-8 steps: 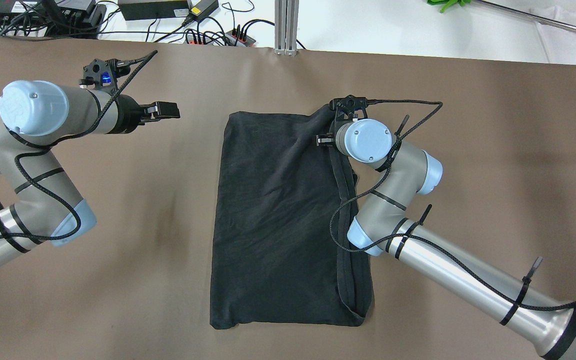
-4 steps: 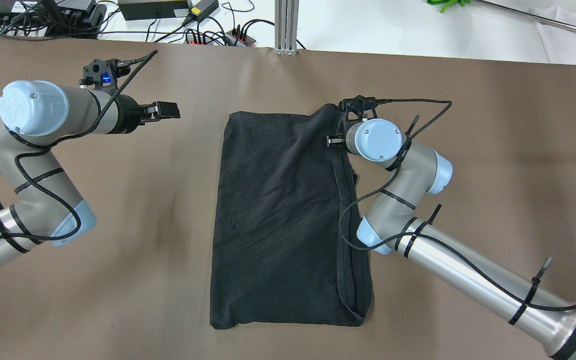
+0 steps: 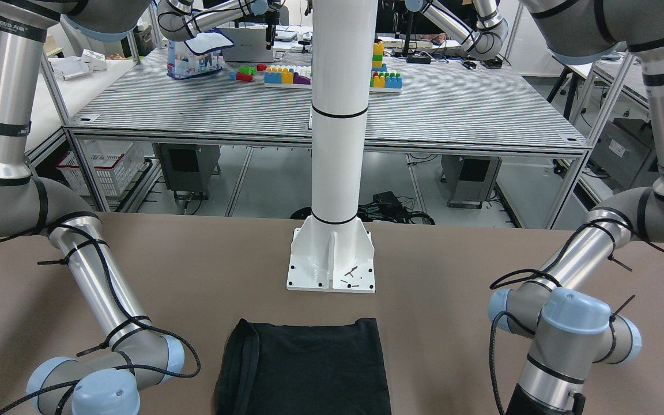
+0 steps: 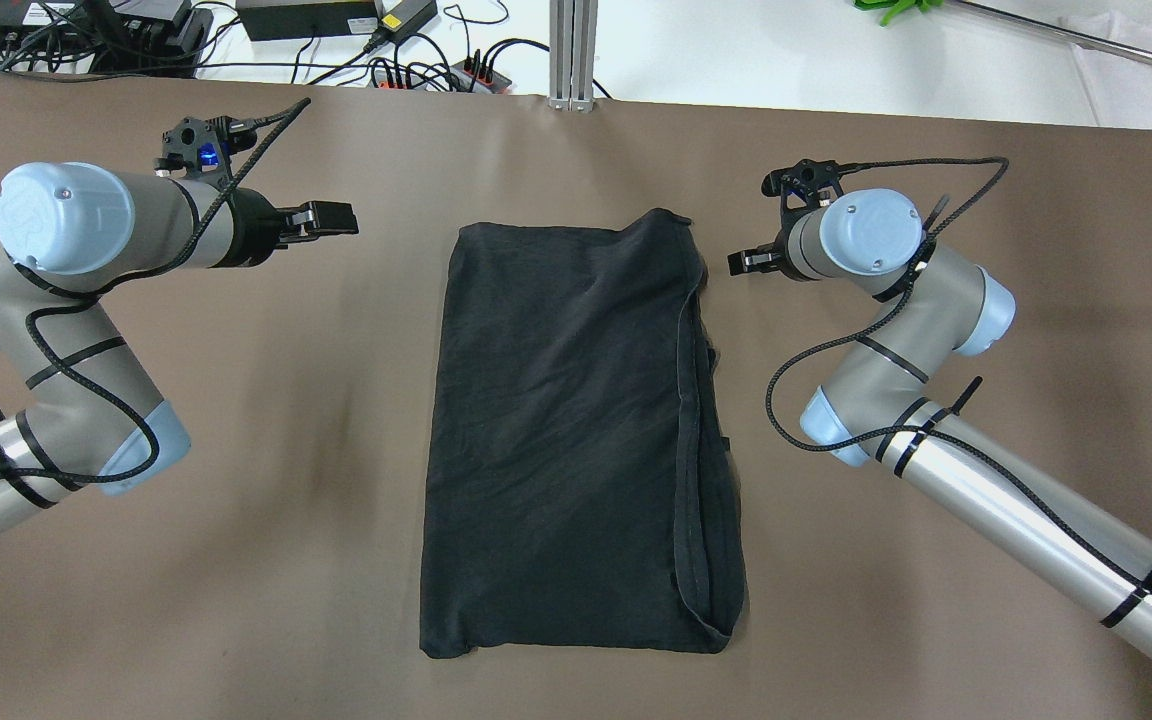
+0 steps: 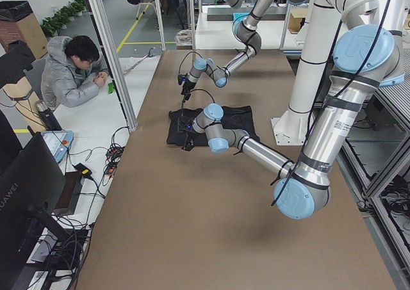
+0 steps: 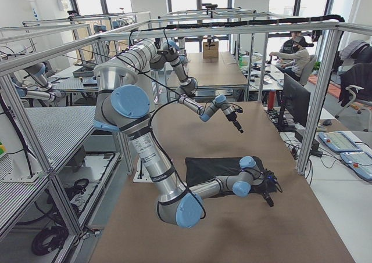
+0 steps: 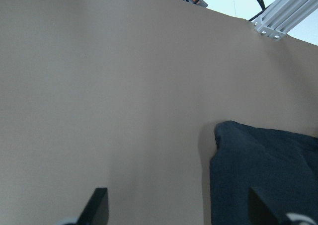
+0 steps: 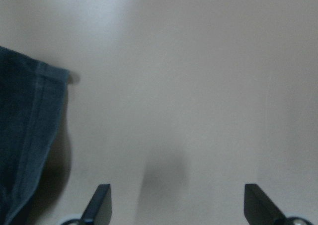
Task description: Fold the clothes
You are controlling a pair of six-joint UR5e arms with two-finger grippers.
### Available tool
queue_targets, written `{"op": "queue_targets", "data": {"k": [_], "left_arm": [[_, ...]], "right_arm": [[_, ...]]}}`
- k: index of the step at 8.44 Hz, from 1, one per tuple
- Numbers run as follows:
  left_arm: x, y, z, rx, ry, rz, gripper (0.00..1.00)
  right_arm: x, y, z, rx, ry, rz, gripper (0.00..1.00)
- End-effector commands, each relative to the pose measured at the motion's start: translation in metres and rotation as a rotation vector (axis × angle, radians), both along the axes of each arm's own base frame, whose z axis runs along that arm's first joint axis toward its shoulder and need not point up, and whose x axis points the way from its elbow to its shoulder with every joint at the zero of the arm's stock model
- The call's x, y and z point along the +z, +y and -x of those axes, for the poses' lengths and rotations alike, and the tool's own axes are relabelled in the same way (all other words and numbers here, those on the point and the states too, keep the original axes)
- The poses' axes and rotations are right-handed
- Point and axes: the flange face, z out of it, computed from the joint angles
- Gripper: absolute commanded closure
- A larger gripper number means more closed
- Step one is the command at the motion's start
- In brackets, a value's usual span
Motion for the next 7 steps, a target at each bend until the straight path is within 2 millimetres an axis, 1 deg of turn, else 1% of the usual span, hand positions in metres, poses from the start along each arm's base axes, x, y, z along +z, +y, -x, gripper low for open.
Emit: {"op": "queue_targets", "data": {"k": [1, 2, 3, 5, 7], "left_arm": [[0.001, 0.0, 0.0, -0.001, -0.001, 0.001, 0.0], [-0.001, 0.0, 0.0, 0.0, 0.001, -0.001, 0.0], [0.0, 0.0, -0.001, 0.0, 0.0, 0.0, 0.0], [0.002, -0.001, -0.002, 0.004, -0.006, -0.001, 0.0], [0.002, -0.001, -0.002, 0.004, -0.006, -0.001, 0.0]], "right_arm": [[-0.048, 0.014, -0.01, 0.035, -0.112, 0.061, 0.06], [-0.066, 0.037, 0.009, 0.058, -0.175, 0.118, 0.06], [-0.07, 0.065, 0.047, 0.043, -0.203, 0.169, 0.06], [-0.072, 0.089, 0.075, 0.02, -0.203, 0.19, 0.06], [-0.064, 0.097, 0.088, 0.03, -0.177, 0.181, 0.06]]}}
